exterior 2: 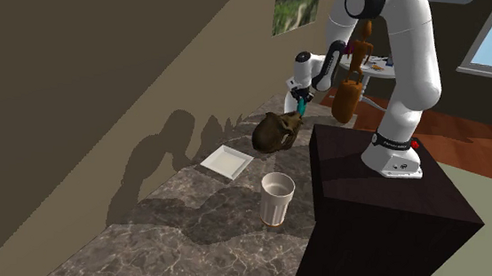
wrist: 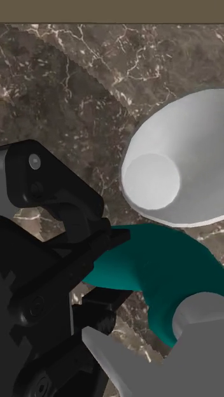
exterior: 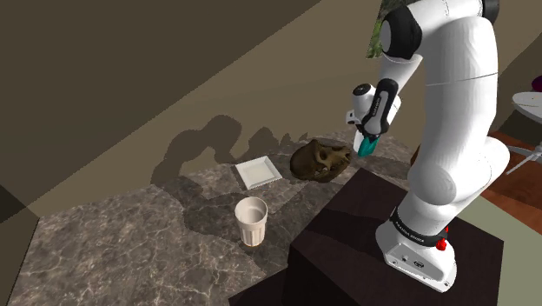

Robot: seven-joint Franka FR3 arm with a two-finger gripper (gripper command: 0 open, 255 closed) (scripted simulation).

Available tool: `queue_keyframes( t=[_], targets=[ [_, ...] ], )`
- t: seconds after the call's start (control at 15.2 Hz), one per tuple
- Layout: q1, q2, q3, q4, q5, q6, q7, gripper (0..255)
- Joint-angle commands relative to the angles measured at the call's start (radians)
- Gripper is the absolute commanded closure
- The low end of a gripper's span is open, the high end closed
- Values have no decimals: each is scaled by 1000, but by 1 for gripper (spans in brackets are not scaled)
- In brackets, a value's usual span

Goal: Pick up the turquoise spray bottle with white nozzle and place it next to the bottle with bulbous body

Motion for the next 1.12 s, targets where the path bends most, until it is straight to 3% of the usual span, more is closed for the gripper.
queue_keyframes(
  t=[0.0,0.66,0.73,1.06],
  targets=[
    [-2,39,-1,16,-4,24,18,255],
    [2,81,-5,30,-10,50,43,255],
    [2,81,-5,30,-10,50,42,0],
    [2,81,-5,30,-10,50,43,0]
  ],
)
